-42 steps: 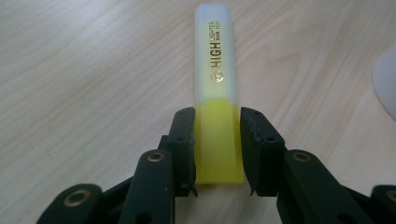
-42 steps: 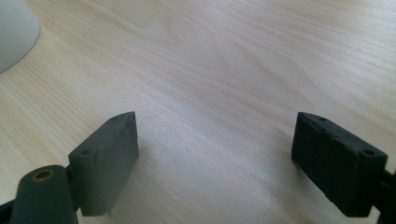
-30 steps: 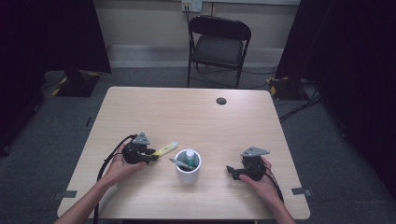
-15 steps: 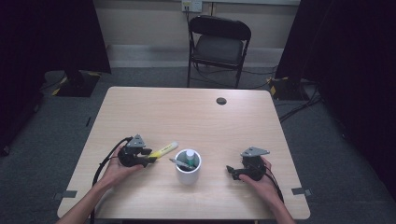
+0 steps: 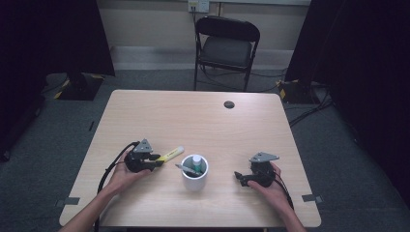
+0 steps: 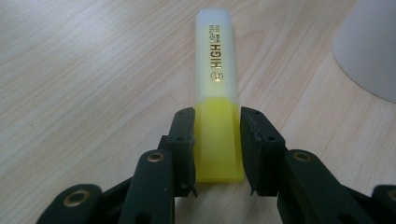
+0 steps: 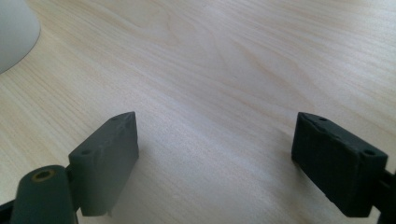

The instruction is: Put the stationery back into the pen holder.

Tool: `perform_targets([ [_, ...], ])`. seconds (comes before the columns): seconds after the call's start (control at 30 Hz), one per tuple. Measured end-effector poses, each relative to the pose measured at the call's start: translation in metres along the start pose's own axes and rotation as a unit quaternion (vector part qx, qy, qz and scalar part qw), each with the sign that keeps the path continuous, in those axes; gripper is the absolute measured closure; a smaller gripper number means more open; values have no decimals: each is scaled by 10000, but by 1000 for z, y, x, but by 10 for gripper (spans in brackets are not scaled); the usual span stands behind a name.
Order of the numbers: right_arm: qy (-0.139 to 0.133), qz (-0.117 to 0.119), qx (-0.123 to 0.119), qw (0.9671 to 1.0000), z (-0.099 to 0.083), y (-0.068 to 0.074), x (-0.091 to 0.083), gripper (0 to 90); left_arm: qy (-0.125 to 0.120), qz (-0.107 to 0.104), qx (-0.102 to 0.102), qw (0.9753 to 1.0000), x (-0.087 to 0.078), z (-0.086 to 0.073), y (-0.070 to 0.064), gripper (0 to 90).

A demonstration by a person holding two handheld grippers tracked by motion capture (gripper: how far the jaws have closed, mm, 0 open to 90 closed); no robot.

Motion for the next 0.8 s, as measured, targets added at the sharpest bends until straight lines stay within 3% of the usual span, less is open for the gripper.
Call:
perform_targets([
  [0.03, -1, 3, 3, 10000, 0, 0, 0, 138, 71, -9, 20, 10000, -1, 0, 0, 670],
  [0.07, -2, 2, 3, 10000, 0, 0, 0, 138, -8, -15, -109, 9999, 0, 1, -1, 670],
  [0.13, -2, 4, 0, 10000, 0, 0, 0, 138, -16, -36, -167, 9999, 0, 1, 0, 670],
  [0.23, -3, 5, -8, 10000, 0, 0, 0, 138, 33, -72, -74, 9999, -4, 1, 3, 670],
  [0.27, -4, 5, -9, 10000, 0, 0, 0, 138, -33, -68, -180, 9998, -5, 1, 3, 670],
  [0.3, -4, 8, -10, 10000, 0, 0, 0, 138, -32, -76, -105, 9999, -7, 2, 5, 670],
  [0.33, 0, 3, -20, 10000, 0, 0, 0, 137, -150, -125, -224, 9996, -8, 4, 4, 671],
  [0.43, -4, 5, -11, 10000, 0, 0, 0, 138, -228, -165, -313, 9991, -14, 6, 4, 671],
  [0.5, -4, 5, -11, 10000, 0, 0, 0, 138, -283, -137, -234, 9992, -17, 8, 5, 671],
  [0.8, 0, 8, -24, 10000, 0, -1, 0, 137, -547, -252, -314, 9977, -27, 17, 2, 671],
])
Point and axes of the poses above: each handheld gripper's, and its own axes: x roughly forward along the jaws, z roughly out of its top, y roughly to its left, the point moved 5 cm from there along x, roughly forward along the jaws, and after that the axes turned 7 degrees about -y, right-handed, at the moved point
